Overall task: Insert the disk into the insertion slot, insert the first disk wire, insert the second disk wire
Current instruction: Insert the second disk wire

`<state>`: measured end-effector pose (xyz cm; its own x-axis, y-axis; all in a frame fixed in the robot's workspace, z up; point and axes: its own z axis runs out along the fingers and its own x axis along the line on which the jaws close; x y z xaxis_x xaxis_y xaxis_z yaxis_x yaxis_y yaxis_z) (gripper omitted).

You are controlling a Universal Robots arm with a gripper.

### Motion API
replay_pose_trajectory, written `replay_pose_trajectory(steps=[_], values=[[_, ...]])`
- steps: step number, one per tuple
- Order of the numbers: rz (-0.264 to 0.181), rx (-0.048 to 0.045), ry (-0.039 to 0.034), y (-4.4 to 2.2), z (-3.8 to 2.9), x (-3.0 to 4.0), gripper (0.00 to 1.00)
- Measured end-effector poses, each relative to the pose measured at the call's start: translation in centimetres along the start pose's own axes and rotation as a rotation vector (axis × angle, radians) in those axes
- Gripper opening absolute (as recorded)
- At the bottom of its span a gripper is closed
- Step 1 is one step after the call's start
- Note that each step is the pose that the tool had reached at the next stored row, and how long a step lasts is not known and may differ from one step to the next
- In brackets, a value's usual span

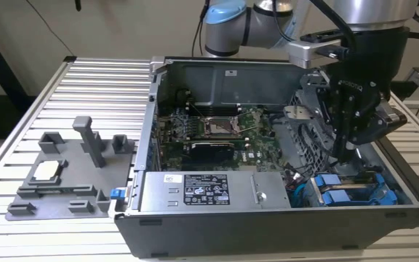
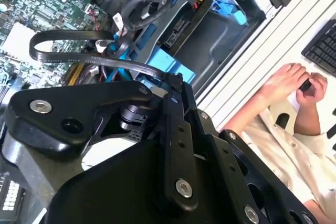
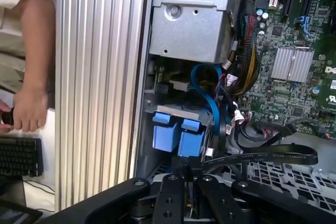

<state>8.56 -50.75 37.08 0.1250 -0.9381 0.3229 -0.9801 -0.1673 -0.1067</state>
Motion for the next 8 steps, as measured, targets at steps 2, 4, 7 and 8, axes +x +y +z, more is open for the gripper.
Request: replay_pose_trajectory(steps=[2, 4, 7, 8], values=[[-0.001, -0.0035, -0.0007, -0.34, 0.13, 0.27, 0.16], [-0.002, -0.0069, -0.0014, -0.68, 0.26, 0.52, 0.16], [-0.004, -0.0122, -0.0024, -1.19, 0.46, 0.91, 0.16], [-0.004, -0.0139, -0.0028, -1.35, 0.52, 1.04, 0.16]])
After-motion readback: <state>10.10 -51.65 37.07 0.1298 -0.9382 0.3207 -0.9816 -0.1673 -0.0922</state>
